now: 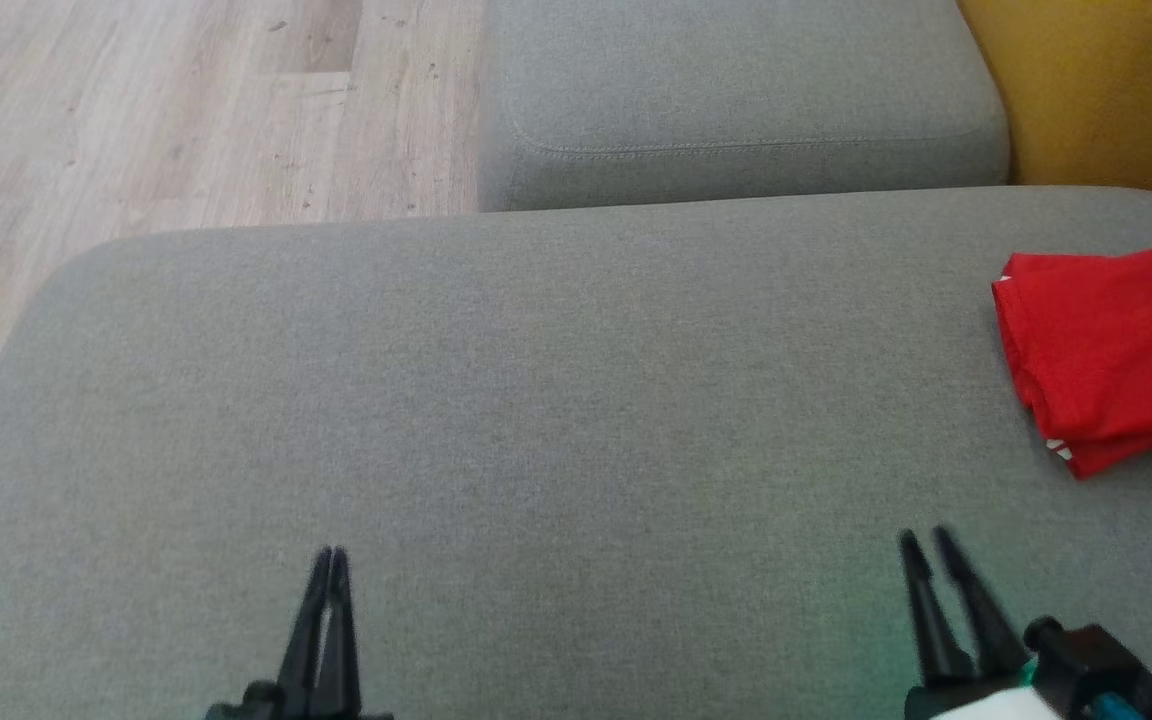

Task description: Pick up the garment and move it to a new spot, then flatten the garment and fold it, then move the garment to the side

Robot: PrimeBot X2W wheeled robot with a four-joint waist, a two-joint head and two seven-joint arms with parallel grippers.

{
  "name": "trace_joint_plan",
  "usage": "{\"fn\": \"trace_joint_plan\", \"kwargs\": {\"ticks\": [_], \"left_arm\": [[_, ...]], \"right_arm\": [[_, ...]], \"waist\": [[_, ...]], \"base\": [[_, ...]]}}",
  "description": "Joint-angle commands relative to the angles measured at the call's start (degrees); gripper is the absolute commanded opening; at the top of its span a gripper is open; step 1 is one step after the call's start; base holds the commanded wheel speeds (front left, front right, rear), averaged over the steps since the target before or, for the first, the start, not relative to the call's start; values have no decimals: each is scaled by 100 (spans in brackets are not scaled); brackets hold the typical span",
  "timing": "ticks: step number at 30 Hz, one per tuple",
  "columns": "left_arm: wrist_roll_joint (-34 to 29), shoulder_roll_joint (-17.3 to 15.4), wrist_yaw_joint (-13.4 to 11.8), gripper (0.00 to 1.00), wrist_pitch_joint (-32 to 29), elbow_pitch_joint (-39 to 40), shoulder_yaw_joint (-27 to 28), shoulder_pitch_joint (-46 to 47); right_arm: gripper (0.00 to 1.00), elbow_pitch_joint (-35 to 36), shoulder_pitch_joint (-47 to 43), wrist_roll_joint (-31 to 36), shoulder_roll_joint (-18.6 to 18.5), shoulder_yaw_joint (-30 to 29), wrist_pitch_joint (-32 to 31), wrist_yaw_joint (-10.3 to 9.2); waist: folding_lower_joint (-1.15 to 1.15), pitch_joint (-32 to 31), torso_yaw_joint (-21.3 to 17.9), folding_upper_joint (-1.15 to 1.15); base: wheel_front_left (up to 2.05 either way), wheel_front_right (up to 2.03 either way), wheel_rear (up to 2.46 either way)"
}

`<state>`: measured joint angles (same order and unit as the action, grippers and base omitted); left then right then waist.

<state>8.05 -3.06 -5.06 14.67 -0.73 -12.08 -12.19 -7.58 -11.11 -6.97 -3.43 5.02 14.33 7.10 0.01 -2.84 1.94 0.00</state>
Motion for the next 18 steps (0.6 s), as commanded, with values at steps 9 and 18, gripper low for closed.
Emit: {"fn": "trace_joint_plan", "kwargs": {"ticks": [9,18], "left_arm": [[642,-39,61,0,-100,-42,74,86],[1364,-79,180,0,-231,-199,167,257]], "right_arm": [[0,-39,95,-647,-32,-25,-102,3],[0,-105,247,-1374,-66,-68,-231,6]], "waist": [[0,24,-14,0],[0,47,-30,0]], "base": [[0,0,0],[0,0,0]]}}
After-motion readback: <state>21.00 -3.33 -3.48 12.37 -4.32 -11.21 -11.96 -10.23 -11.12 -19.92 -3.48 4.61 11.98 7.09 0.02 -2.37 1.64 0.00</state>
